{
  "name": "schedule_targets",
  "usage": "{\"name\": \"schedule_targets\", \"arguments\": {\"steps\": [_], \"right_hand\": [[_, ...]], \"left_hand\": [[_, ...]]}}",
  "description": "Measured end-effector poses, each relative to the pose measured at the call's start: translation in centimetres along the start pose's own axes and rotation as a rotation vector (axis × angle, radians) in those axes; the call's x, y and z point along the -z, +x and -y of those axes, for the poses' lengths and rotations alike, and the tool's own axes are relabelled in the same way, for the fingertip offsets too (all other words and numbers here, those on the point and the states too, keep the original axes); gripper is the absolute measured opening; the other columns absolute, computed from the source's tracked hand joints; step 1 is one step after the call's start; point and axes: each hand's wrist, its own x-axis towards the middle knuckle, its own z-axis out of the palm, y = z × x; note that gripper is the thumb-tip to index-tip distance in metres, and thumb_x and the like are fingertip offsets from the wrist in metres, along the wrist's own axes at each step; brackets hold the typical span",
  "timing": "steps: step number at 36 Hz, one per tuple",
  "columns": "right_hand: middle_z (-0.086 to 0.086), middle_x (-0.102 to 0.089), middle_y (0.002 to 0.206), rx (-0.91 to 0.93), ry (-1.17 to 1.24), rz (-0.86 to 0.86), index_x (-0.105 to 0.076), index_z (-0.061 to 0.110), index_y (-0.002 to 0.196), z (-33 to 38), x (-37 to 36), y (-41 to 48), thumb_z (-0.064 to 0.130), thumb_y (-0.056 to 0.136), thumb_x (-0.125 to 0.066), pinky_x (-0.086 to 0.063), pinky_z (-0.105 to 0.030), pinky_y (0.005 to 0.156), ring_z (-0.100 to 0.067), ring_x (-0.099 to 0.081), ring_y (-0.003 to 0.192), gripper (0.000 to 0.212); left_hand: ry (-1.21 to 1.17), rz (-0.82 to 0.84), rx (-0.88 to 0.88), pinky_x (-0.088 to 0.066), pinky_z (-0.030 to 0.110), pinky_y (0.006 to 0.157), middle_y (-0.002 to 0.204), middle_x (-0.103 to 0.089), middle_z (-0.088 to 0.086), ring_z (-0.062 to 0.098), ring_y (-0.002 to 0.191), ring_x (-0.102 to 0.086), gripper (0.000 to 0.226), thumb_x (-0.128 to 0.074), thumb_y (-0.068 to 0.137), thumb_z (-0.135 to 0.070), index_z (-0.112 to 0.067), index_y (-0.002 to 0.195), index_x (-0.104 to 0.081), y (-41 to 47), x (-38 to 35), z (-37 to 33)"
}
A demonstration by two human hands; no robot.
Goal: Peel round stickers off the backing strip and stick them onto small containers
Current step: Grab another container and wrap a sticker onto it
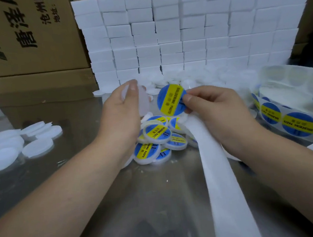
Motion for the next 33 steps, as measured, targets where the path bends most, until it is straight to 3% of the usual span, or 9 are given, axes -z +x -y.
{"name": "schedule_targets", "arguments": {"steps": [2,7,12,17,23,28,33], "right_hand": [[0.011,-0.063,0.057,-0.020,0.008,0.116,-0.071,0.026,0.060,-0.1,-0.3,-0.3,0.010,0.084,-0.060,-0.044,-0.015,0.059,-0.002,-0.054,0.057,0.031],[0.010,-0.071,0.066,-0.039,0.044,0.286,-0.074,0.028,0.067,0.1,-0.3,-0.7,0.004,0.085,-0.058,-0.049,-0.014,0.064,-0.001,-0.062,0.063,0.033],[0.009,-0.061,0.054,-0.059,0.056,0.227,-0.073,0.026,0.065,-0.1,-0.3,-0.5,0.008,0.084,-0.060,-0.043,-0.013,0.055,-0.002,-0.052,0.053,0.029],[0.009,-0.059,0.051,-0.073,0.068,0.207,-0.073,0.030,0.062,-0.2,-0.2,-0.4,0.009,0.084,-0.060,-0.044,-0.014,0.054,-0.001,-0.051,0.051,0.034],[0.011,-0.062,0.054,-0.064,0.042,0.224,-0.074,0.030,0.063,-0.5,-0.1,-0.3,0.011,0.085,-0.059,-0.045,-0.013,0.054,0.001,-0.053,0.052,0.032],[0.010,-0.066,0.057,-0.063,0.043,0.226,-0.074,0.031,0.066,-0.6,-0.1,-0.3,0.011,0.085,-0.060,-0.045,-0.012,0.055,0.001,-0.056,0.054,0.032],[0.010,-0.067,0.057,-0.072,0.064,0.209,-0.073,0.025,0.066,-0.4,-0.1,-0.3,0.009,0.085,-0.060,-0.044,-0.010,0.053,0.003,-0.057,0.051,0.028]], "left_hand": [[-0.079,0.088,0.031,-0.056,0.027,0.071,0.106,-0.067,0.001,0.015,0.091,-0.067,0.020,-0.043,0.097,-0.026,-0.034,0.095,-0.061,-0.2,0.0,-0.2],[-0.271,0.231,0.152,-0.056,0.030,0.056,0.101,-0.069,0.009,0.023,0.070,-0.069,0.024,-0.044,0.096,-0.018,-0.031,0.098,-0.064,-0.4,0.3,-0.7],[-0.449,0.361,0.241,-0.056,0.037,0.064,0.093,-0.070,0.015,0.026,0.075,-0.068,0.028,-0.034,0.096,-0.014,-0.018,0.094,-0.061,-0.4,0.3,-0.9],[-0.480,0.410,0.251,-0.056,0.035,0.065,0.100,-0.062,0.022,0.025,0.079,-0.065,0.031,-0.028,0.093,-0.016,-0.013,0.093,-0.059,-0.5,0.2,-0.7],[-0.405,0.467,0.194,-0.056,0.033,0.067,0.100,-0.066,0.017,0.025,0.079,-0.065,0.017,-0.046,0.084,-0.021,-0.016,0.094,-0.058,-0.6,0.1,-0.2],[-0.354,0.478,0.113,-0.057,0.033,0.067,0.095,-0.070,0.011,0.022,0.076,-0.066,0.027,-0.058,0.067,-0.024,-0.019,0.094,-0.061,-0.6,0.1,0.2],[-0.347,0.460,0.110,-0.056,0.031,0.065,0.095,-0.070,0.011,0.021,0.077,-0.067,0.016,-0.055,0.084,-0.009,-0.019,0.094,-0.061,-0.8,-0.2,0.4]]}}
